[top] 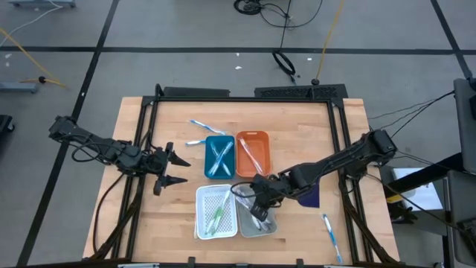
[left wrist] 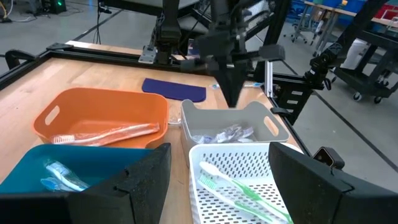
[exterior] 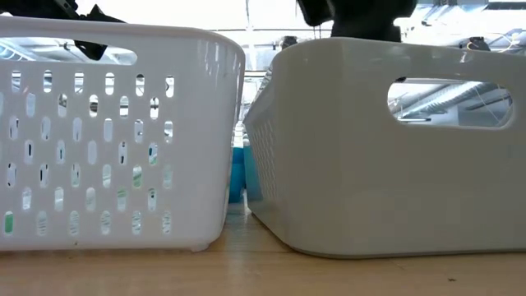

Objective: Pick & Place Toothbrushes
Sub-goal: Put the blue toothbrush into the blue bin

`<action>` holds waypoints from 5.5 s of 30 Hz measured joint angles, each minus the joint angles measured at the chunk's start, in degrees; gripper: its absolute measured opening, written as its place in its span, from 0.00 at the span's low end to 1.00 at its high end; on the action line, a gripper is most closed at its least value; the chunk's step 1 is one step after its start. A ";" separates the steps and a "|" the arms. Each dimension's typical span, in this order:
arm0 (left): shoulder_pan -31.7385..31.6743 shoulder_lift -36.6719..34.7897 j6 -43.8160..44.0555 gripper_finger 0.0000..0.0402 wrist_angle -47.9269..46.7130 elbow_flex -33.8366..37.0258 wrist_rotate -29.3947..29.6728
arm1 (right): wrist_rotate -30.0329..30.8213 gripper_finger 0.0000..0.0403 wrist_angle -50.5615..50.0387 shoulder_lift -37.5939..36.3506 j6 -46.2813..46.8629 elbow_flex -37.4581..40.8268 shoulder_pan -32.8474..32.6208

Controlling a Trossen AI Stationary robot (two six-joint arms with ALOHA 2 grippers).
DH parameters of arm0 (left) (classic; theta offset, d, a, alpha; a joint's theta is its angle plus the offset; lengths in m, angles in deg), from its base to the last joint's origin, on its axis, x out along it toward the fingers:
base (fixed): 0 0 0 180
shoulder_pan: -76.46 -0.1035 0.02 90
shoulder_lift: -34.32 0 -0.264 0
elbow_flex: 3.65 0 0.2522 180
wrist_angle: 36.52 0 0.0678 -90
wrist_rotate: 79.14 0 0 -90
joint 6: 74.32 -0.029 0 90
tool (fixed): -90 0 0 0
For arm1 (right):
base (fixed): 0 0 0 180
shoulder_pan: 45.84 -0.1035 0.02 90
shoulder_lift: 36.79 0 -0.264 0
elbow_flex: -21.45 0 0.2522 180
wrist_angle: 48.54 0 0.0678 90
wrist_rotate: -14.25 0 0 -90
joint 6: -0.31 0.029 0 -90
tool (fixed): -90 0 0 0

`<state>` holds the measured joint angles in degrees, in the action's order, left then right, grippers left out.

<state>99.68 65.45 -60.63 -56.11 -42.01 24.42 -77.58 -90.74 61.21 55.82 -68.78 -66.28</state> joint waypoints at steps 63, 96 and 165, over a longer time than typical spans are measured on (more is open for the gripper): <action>-11.78 8.70 2.33 0.67 0.15 -4.76 -0.18 | 15.24 0.00 47.98 -68.67 -45.96 49.45 2.09; -64.38 47.32 -9.16 0.67 -42.48 -44.71 -20.62 | 15.11 0.00 53.46 -88.09 -51.56 65.40 2.09; -65.31 81.38 -61.16 0.74 -50.28 -50.97 -14.51 | 15.24 0.00 51.31 -91.02 -45.49 65.81 2.07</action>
<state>34.37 146.83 -121.78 -106.39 -92.98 9.91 -62.34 -39.43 -29.81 10.33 -2.97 -64.21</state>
